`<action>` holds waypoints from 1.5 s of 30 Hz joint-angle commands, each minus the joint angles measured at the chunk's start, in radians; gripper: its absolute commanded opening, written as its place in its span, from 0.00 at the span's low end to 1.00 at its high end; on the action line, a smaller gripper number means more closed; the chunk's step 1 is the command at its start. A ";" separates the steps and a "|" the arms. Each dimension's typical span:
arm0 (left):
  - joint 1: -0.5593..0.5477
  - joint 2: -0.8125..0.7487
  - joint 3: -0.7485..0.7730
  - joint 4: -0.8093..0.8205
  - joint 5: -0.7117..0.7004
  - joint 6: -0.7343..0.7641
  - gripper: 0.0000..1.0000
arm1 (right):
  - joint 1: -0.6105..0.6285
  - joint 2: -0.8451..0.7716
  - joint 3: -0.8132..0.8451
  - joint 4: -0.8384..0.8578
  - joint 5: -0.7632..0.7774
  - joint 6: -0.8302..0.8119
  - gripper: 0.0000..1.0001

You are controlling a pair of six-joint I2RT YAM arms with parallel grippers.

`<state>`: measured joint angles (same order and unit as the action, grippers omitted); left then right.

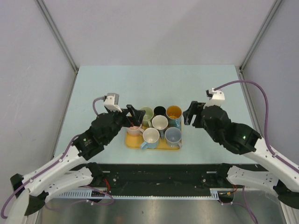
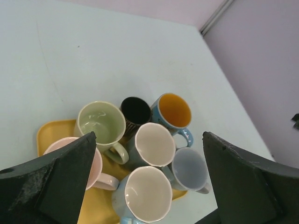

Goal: Turn the mug right side up
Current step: Reset both arms

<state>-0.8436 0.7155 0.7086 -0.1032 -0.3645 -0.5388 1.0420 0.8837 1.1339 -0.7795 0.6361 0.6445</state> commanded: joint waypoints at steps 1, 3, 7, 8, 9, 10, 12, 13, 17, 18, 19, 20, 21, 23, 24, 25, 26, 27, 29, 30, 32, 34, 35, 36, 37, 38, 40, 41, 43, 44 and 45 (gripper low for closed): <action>0.006 0.075 0.084 -0.165 -0.042 0.017 1.00 | -0.196 -0.003 0.018 0.157 -0.211 -0.144 0.76; 0.006 0.062 0.084 -0.174 -0.042 0.017 1.00 | -0.229 0.000 0.020 0.204 -0.242 -0.155 0.77; 0.006 0.038 0.088 -0.177 -0.042 0.017 1.00 | -0.280 0.023 0.029 0.235 -0.292 -0.177 0.77; 0.006 0.030 0.088 -0.176 -0.042 0.017 1.00 | -0.283 0.026 0.030 0.240 -0.296 -0.184 0.77; 0.006 0.010 0.080 -0.174 -0.042 0.017 1.00 | -0.286 0.029 0.030 0.241 -0.297 -0.187 0.77; 0.006 -0.001 0.072 -0.158 -0.042 0.017 1.00 | -0.287 0.032 0.029 0.244 -0.293 -0.189 0.78; 0.006 -0.017 0.052 -0.126 -0.042 0.017 1.00 | -0.290 0.035 0.029 0.246 -0.276 -0.198 0.78; 0.006 -0.017 0.049 -0.107 -0.042 0.017 1.00 | -0.290 0.037 0.030 0.250 -0.257 -0.201 0.78; 0.006 0.012 0.063 -0.107 -0.042 0.017 1.00 | -0.287 0.034 0.030 0.267 -0.194 -0.236 0.82; 0.006 0.013 0.077 -0.113 -0.042 0.017 1.00 | -0.287 0.032 0.029 0.272 -0.182 -0.253 0.84; 0.006 0.016 0.081 -0.127 -0.042 0.017 1.00 | -0.286 0.031 0.030 0.284 -0.177 -0.258 0.85; 0.006 0.015 0.086 -0.131 -0.042 0.017 1.00 | -0.287 0.029 0.030 0.289 -0.173 -0.266 0.86; 0.006 0.013 0.091 -0.133 -0.042 0.017 1.00 | -0.286 0.026 0.030 0.293 -0.167 -0.275 0.88; 0.006 0.009 0.094 -0.138 -0.042 0.017 1.00 | -0.286 0.027 0.029 0.301 -0.159 -0.281 0.89; 0.006 0.010 0.095 -0.139 -0.042 0.017 1.00 | -0.286 0.031 0.029 0.301 -0.154 -0.282 0.89; 0.006 0.009 0.097 -0.139 -0.042 0.017 1.00 | -0.287 0.032 0.029 0.302 -0.151 -0.286 0.89; 0.006 0.010 0.097 -0.139 -0.042 0.017 1.00 | -0.286 0.035 0.030 0.301 -0.148 -0.286 0.89; 0.006 0.009 0.097 -0.141 -0.042 0.017 1.00 | -0.287 0.037 0.029 0.299 -0.142 -0.284 0.90; 0.006 0.001 0.095 -0.145 -0.042 0.017 1.00 | -0.286 0.043 0.029 0.292 -0.133 -0.276 0.90; 0.006 -0.010 0.094 -0.151 -0.042 0.017 1.00 | -0.286 0.046 0.029 0.289 -0.119 -0.273 0.90; 0.006 -0.021 0.092 -0.155 -0.042 0.017 1.00 | -0.286 0.052 0.029 0.278 -0.108 -0.263 0.90; 0.006 -0.033 0.089 -0.155 -0.042 0.017 1.00 | -0.286 0.055 0.029 0.279 -0.093 -0.247 0.92; 0.006 -0.034 0.088 -0.156 -0.042 0.017 1.00 | -0.281 0.058 0.030 0.281 -0.093 -0.246 0.93; 0.006 -0.036 0.086 -0.156 -0.042 0.017 1.00 | -0.271 0.061 0.030 0.283 -0.061 -0.240 0.95; 0.006 -0.036 0.086 -0.156 -0.042 0.017 1.00 | -0.261 0.061 0.029 0.284 -0.035 -0.230 0.96; 0.006 -0.036 0.083 -0.156 -0.042 0.017 1.00 | -0.235 0.067 0.030 0.287 -0.017 -0.233 0.97; 0.006 -0.039 0.077 -0.156 -0.042 0.017 1.00 | -0.199 0.073 0.029 0.286 0.051 -0.243 0.98; 0.006 -0.039 0.074 -0.156 -0.148 0.017 0.98 | -0.168 0.084 0.029 0.287 0.059 -0.255 0.98; 0.006 -0.042 0.069 -0.156 -0.146 -0.214 0.98 | -0.143 0.089 0.029 0.286 0.108 -0.247 0.97; 0.006 -0.042 0.068 -0.156 -0.145 -0.222 0.98 | -0.131 0.093 0.029 0.286 0.135 -0.238 0.97; 0.006 -0.042 0.065 -0.156 -0.143 -0.221 0.98 | -0.102 0.104 0.029 0.287 0.210 -0.230 0.98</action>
